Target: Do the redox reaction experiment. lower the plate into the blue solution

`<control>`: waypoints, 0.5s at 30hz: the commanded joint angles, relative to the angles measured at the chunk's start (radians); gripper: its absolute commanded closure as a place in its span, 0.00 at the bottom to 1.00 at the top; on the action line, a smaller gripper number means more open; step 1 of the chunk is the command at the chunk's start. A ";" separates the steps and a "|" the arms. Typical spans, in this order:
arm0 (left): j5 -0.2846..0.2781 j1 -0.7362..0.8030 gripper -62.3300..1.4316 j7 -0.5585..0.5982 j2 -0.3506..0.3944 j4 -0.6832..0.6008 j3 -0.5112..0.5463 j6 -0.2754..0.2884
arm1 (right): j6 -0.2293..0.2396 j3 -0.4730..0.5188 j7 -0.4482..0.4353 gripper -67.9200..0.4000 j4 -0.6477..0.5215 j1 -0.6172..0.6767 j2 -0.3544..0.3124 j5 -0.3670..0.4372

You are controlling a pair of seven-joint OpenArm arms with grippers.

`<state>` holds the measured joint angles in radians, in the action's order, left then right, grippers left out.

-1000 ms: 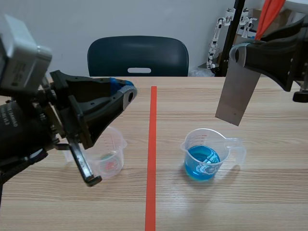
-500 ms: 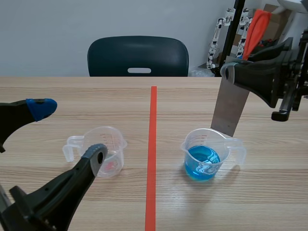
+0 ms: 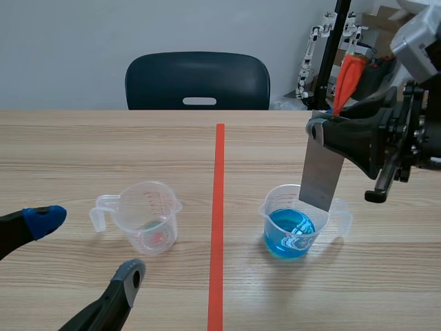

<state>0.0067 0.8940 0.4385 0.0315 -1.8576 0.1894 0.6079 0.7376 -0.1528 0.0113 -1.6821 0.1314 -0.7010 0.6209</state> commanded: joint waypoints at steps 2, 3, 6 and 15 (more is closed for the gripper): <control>-0.015 0.032 0.00 0.135 -0.014 0.027 0.010 -0.065 | 0.008 0.001 -0.031 0.99 0.008 -0.010 0.004 -0.001; -0.015 0.042 0.00 0.199 -0.016 0.045 0.011 -0.099 | 0.008 0.001 -0.036 0.99 0.010 -0.010 0.010 -0.011; -0.014 0.066 0.00 0.343 -0.017 0.107 0.011 -0.136 | 0.008 0.001 -0.043 0.99 0.020 -0.010 0.026 -0.035; 0.019 0.072 0.00 0.747 -0.017 0.380 0.011 -0.192 | 0.008 -0.018 -0.092 0.99 0.063 -0.010 0.065 -0.128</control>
<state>0.0132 0.9638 1.1614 0.0193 -1.4658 0.2016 0.4191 0.7376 -0.1635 -0.0631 -1.6142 0.1314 -0.6365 0.4889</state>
